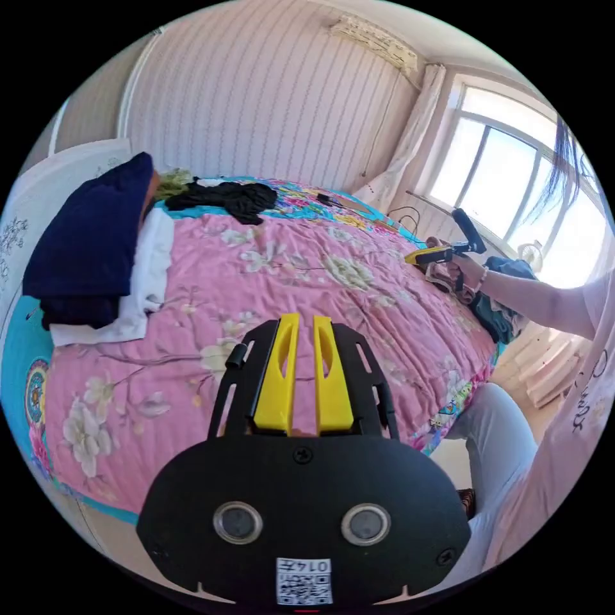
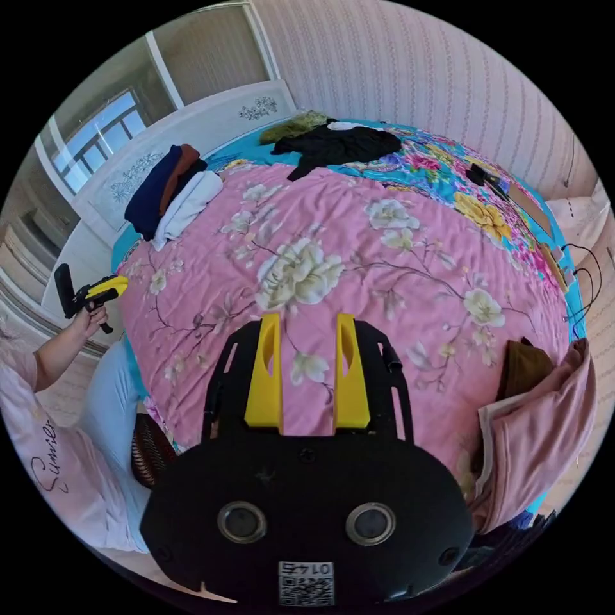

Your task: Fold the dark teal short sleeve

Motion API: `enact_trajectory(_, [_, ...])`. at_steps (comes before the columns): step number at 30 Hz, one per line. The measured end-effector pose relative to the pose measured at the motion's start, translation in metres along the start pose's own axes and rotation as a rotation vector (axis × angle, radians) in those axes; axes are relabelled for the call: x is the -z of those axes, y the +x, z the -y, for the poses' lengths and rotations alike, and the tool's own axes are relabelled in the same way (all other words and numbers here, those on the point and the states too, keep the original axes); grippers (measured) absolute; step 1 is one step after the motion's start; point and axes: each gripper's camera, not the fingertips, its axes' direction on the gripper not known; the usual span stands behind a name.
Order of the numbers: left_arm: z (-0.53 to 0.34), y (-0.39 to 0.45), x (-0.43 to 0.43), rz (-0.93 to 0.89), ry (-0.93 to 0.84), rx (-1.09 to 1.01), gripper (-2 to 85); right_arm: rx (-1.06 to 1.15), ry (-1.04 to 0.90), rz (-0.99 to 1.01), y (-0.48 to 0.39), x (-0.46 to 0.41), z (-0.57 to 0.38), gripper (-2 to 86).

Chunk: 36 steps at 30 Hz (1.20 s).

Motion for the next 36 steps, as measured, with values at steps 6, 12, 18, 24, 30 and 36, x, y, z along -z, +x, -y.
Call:
enact_trajectory(6, [-0.044,-0.141,0.093,0.183,0.145,0.328,4.8,0.297,-0.046,0.326,-0.176,-0.087,0.102,8.4])
enact_trajectory(12, [-0.044,-0.220,0.108,0.318,0.118,0.392,6.6,0.644,0.083,0.123,-0.367,-0.123,0.158,11.9])
enact_trajectory(18, [-0.012,-0.223,0.072,0.250,0.147,0.329,10.2,0.870,0.164,-0.045,-0.478,-0.157,0.174,10.9])
enact_trajectory(24, [0.013,-0.237,0.054,0.269,0.042,0.386,4.9,0.781,0.157,-0.218,-0.483,-0.218,0.179,4.7])
enact_trajectory(30, [0.015,-0.197,0.111,0.234,0.108,0.256,-0.5,0.657,0.185,0.036,-0.423,-0.182,0.153,-0.5])
enact_trajectory(36, [0.041,-0.121,0.207,0.295,0.285,0.078,-1.0,0.425,0.380,0.274,-0.297,-0.087,0.073,-0.9])
